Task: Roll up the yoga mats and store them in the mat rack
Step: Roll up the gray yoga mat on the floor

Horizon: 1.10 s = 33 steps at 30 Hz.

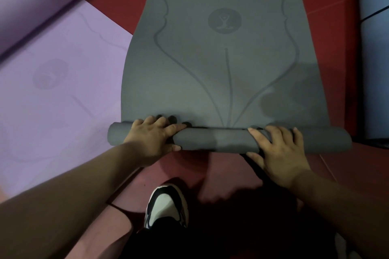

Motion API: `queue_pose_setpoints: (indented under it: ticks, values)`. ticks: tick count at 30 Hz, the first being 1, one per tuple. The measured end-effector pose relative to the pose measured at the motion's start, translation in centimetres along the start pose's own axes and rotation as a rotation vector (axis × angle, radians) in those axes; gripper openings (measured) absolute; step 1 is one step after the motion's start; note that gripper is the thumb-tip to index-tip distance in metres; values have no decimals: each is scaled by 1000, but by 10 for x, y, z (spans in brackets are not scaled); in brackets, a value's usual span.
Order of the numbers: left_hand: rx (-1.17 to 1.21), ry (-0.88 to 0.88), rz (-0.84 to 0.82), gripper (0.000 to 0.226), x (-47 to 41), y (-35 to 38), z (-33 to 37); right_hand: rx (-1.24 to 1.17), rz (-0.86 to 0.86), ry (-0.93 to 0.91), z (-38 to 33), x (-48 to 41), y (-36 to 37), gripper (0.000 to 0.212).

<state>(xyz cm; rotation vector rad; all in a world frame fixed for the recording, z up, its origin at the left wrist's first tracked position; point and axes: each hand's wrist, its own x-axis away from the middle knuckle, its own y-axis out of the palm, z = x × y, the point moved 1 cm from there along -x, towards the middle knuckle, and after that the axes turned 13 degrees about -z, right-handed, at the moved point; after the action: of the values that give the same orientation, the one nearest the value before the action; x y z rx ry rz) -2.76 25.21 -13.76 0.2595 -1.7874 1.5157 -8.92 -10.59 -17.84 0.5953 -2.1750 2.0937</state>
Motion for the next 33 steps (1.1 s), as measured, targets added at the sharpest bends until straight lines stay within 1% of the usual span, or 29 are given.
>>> queue_pose_setpoints:
  ticks: [2, 6, 8, 11, 12, 14, 16, 18, 21, 25, 29, 31, 33]
  values:
    - [15, 5, 34, 74, 0, -3, 1, 0, -41, -2, 4, -8, -2, 71]
    - [-86, 20, 352, 73, 10, 6, 10, 3, -101, -7, 11, -17, -5, 70]
    - [-106, 6, 406, 73, 14, 16, 17, -2, -122, -2, 13, -21, -7, 71]
    - [-77, -19, 402, 68, 12, 21, 20, 4, -153, -7, 13, -24, -8, 72]
    - [-57, -24, 378, 65, 9, 20, 18, 5, -154, -6, 13, -24, -9, 73]
    - [-35, -38, 296, 63, 4, 15, 13, 13, -128, -7, 12, -22, -11, 75]
    - [-26, -41, 217, 64, -1, 10, 8, 10, -60, -9, 8, -17, -11, 75]
    - [-15, -38, 169, 66, -2, 2, 4, 1, -13, 9, 1, -10, -7, 76]
    - [-15, -38, 82, 66, -6, -3, 0, -13, -28, 46, -6, -7, 0, 77]
    - [-25, -20, 135, 71, -7, -5, -1, -4, -91, 56, -1, -20, -4, 74]
    - [-91, -28, 317, 67, -1, -1, 8, -4, -113, 62, 3, -26, -5, 73]
    - [-100, -52, 365, 73, 5, 10, 17, -17, -113, 64, 3, -27, -7, 73]
    - [-84, -81, 369, 81, 8, 19, 21, -11, -135, 60, 4, -29, -8, 74]
